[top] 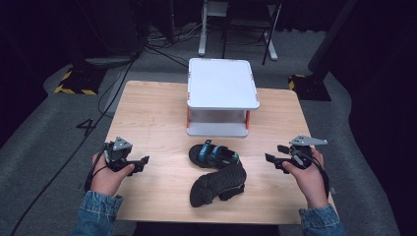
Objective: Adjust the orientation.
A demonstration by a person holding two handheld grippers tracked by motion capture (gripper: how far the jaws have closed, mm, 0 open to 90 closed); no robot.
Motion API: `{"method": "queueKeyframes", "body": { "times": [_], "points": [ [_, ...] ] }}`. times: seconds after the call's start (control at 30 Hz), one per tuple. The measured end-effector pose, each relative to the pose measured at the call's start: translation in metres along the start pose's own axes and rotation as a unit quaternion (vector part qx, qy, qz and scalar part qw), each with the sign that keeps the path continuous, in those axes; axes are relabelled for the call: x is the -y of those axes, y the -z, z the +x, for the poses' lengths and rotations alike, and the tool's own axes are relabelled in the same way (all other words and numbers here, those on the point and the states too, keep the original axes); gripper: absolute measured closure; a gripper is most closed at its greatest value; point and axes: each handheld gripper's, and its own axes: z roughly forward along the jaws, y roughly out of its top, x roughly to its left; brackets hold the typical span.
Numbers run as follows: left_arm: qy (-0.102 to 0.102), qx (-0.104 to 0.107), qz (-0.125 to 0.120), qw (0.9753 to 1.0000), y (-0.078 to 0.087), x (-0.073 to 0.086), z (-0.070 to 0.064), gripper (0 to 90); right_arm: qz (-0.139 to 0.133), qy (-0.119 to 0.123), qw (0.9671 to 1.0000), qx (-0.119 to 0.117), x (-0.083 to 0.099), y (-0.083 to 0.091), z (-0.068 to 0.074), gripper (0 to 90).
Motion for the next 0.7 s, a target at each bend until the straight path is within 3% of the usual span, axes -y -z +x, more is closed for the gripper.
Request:
{"method": "queueKeyframes", "body": {
  "times": [0.13,0.27,0.53,0.7],
  "points": [
    [-0.003,0.003,0.003,1.0,0.0,0.0,0.0,23.1,-0.001,0.009,0.999,-0.045,-0.005,-0.003,0.018,33.4],
    [-0.004,0.007,0.006,1.0,-0.002,0.001,-0.001,23.3,0.001,0.028,0.997,-0.072,-0.01,-0.004,0.038,33.1],
    [-0.011,0.01,0.009,0.9998,-0.003,0.001,-0.003,23.4,0.009,0.056,0.9908,-0.123,-0.013,-0.01,0.072,31.7],
    [-0.016,0.011,0.014,0.9997,-0.005,0.002,-0.003,23.5,0.01,0.072,0.9843,-0.161,-0.014,-0.015,0.092,29.0]
  ]
}}
